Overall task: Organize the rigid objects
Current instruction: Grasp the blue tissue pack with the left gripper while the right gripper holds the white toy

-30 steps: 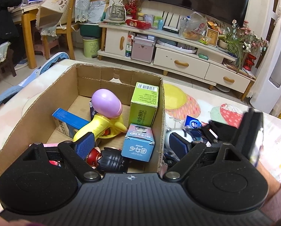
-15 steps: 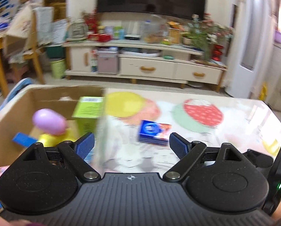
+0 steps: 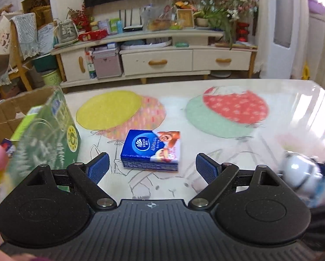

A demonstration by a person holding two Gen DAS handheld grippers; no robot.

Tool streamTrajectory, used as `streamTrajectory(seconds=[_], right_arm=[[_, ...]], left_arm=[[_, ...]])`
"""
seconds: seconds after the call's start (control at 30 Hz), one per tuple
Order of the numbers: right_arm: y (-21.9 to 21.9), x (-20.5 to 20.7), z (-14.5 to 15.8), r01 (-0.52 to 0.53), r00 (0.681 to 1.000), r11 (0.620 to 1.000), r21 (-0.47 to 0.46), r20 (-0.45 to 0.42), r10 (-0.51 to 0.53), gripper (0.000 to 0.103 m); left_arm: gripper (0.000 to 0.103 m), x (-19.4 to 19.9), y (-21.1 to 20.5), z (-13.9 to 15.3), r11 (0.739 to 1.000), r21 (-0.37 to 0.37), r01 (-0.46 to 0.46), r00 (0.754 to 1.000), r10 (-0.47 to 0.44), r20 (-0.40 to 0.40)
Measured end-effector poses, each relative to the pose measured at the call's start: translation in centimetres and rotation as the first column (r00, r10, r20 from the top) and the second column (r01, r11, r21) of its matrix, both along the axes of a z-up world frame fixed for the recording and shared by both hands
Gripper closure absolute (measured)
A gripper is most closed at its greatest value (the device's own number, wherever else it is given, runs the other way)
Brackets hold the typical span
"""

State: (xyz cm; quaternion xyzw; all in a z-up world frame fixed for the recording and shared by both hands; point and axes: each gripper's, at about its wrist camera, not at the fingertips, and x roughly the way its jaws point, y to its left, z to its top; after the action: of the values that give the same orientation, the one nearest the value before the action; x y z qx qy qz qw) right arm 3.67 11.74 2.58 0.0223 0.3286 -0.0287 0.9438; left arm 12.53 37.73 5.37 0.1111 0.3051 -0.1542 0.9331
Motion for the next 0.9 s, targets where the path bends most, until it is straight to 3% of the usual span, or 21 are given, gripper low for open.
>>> streamTrajectory(seconds=[0.17,0.47,0.57,0.67,0.77,0.9], right_arm=[[-0.8,0.4,-0.4,0.002,1.000,1.000,0.012,-0.023,-0.002,0.023],[-1.4,0.8,-0.1,0.007,1.000,0.999,0.038,-0.007,-0.007,0.019],[-1.4,0.7,0.0,0.015,1.000,0.999,0.041,0.004,-0.016,0.019],[-1.6,0.7,0.0,0.020,1.000,0.998,0.054,0.004,-0.020,0.021],[-1.4,0.6,-0.1,0.017,1.000,0.999,0.046,0.002,-0.018,0.031],[-1.4,0.5,-0.1,0.015,1.000,0.999,0.036,0.012,-0.016,0.031]], left_arm=[[0.000,2.1,-1.0,-1.4,1.000,0.012,0.015,1.000,-0.015,0.012],[0.000,5.1,-0.8,-3.4,0.999,0.003,-0.040,0.999,0.040,-0.028],[0.009,5.1,-0.7,-3.4,0.999,-0.018,-0.046,0.998,0.045,-0.038],[0.012,4.8,-0.3,-3.3,0.998,-0.024,-0.051,0.998,0.050,-0.043],[0.012,4.3,-0.2,-3.4,0.998,-0.028,-0.064,0.997,0.063,-0.039],[0.013,3.1,-0.2,-3.1,0.997,-0.024,-0.078,0.996,0.077,-0.036]])
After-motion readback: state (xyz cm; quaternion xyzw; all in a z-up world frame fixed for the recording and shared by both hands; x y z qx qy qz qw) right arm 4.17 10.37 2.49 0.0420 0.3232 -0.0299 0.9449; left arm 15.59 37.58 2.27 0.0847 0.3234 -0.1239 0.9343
